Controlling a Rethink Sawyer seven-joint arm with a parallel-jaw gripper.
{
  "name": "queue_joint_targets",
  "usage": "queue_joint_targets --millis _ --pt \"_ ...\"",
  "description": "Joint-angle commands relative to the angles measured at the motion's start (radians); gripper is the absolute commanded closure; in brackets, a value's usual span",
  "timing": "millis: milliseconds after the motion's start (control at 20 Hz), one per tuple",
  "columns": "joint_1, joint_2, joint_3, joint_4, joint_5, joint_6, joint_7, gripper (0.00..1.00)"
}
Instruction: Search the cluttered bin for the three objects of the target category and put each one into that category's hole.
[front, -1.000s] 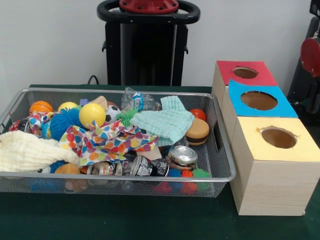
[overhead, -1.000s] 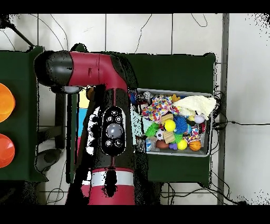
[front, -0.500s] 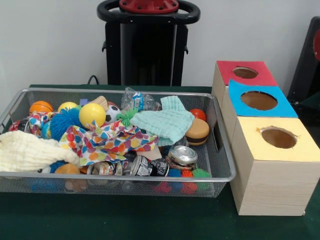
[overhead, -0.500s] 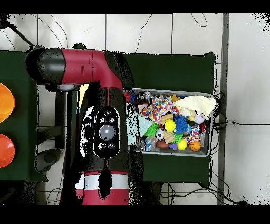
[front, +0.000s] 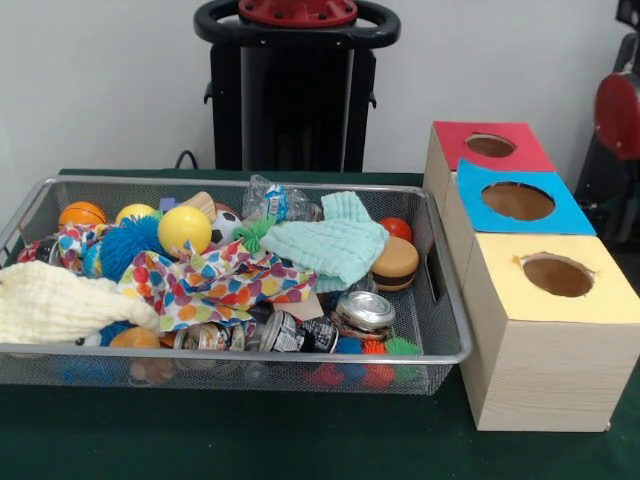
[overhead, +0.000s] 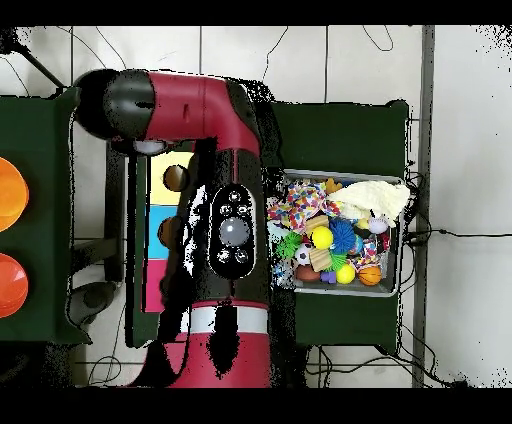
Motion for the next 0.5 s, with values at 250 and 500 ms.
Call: queue_joint_targets --millis 250,500 --pt "-0.134 0.094 0.092 -0.069 -0.032 0.129 -0.026 0.00" --pt "-0.156 0.108 0.108 -0.086 -0.036 0.133 -0.057 0.00"
